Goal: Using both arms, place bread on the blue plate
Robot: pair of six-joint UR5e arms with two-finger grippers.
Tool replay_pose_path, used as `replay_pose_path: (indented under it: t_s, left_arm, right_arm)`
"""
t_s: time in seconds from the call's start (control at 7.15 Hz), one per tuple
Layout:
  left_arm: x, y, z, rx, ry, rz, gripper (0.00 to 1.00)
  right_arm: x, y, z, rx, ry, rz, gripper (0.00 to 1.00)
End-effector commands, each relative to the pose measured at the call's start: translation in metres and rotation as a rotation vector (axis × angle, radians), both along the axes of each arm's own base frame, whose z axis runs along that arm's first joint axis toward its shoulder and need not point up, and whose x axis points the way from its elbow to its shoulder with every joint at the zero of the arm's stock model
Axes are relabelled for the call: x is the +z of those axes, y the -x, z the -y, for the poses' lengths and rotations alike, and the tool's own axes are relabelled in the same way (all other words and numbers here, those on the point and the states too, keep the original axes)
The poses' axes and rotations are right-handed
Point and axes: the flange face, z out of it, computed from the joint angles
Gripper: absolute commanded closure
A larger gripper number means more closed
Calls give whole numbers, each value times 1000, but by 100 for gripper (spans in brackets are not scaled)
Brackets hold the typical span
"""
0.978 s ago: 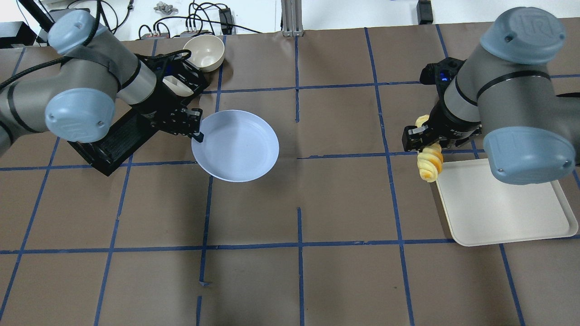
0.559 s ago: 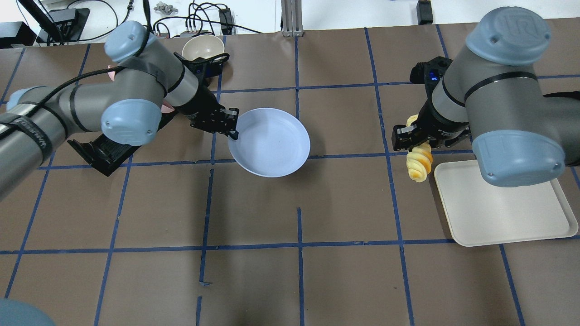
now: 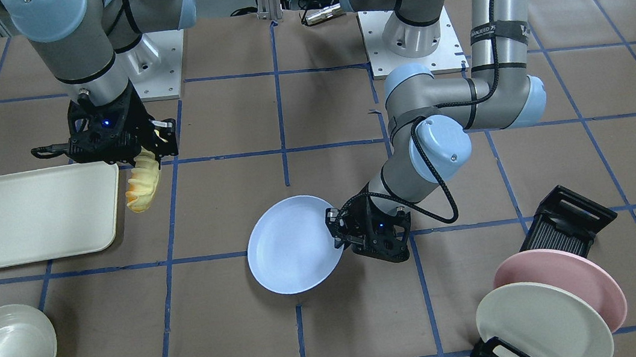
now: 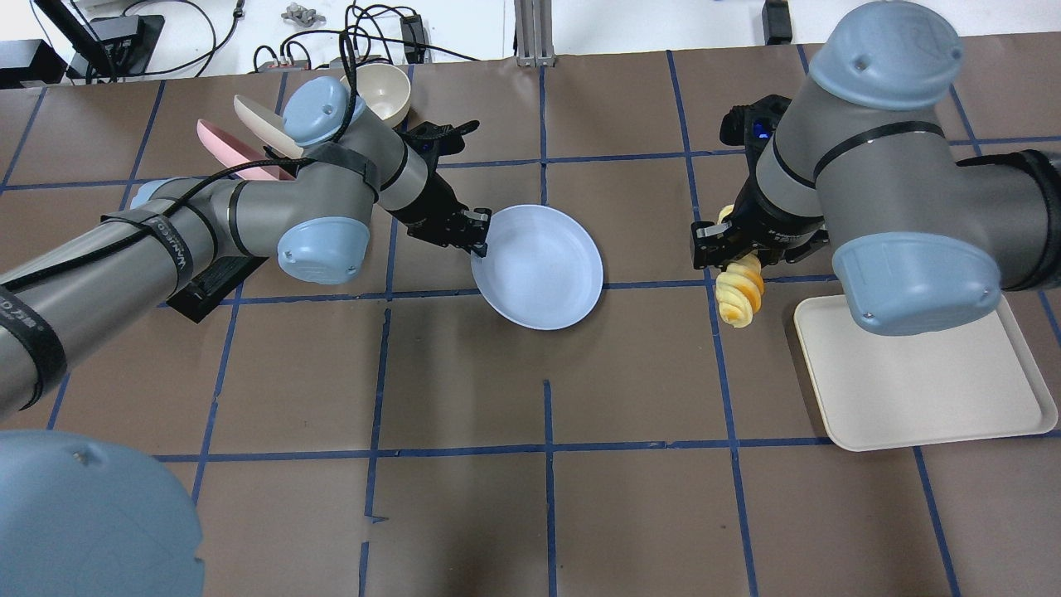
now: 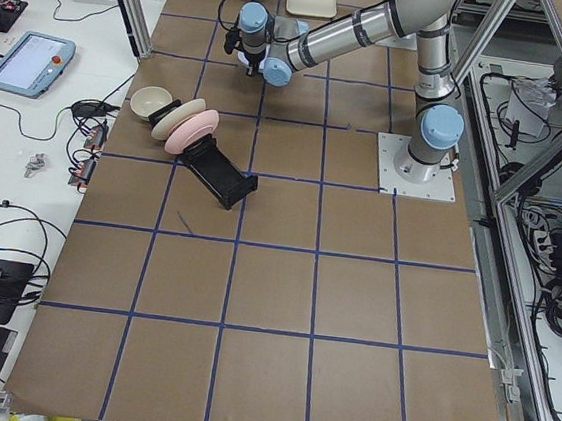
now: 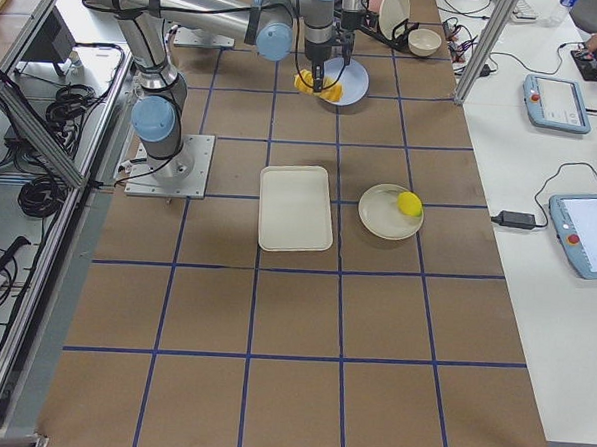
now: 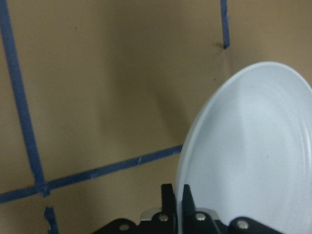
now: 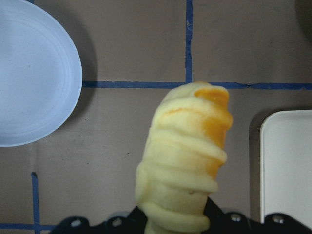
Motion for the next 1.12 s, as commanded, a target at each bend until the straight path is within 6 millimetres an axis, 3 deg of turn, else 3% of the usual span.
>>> replay_pose_path:
  t_s: [0.0,0.14,0.28,0.42,0.7,0.84,0.98]
  left_arm:
    - [-1,4,2,15,2,12,28]
    - [14,-5,3,28,21,39,1]
    - [24,-11,2,37,26,54,0]
    - [49,-37,5,72,33,142,0]
    - [128,-80,4,124,-32,275,0]
    - [166,-89,5,123,-76,338,0]
    - [199,-96,3,119,-89,374,0]
  right_arm:
    - [-8,-13,0,22,-14,3,65]
    - [-14,-31,2,20,-19,6,65]
    - [-13,-60,9,-20,-20,10,64]
    - [-7,-104,20,17,-6,17,63]
    - [-25,-203,48,141,15,22,64]
    - [-57,-232,60,175,42,33,64]
    - [-86,-241,73,181,58,38,63]
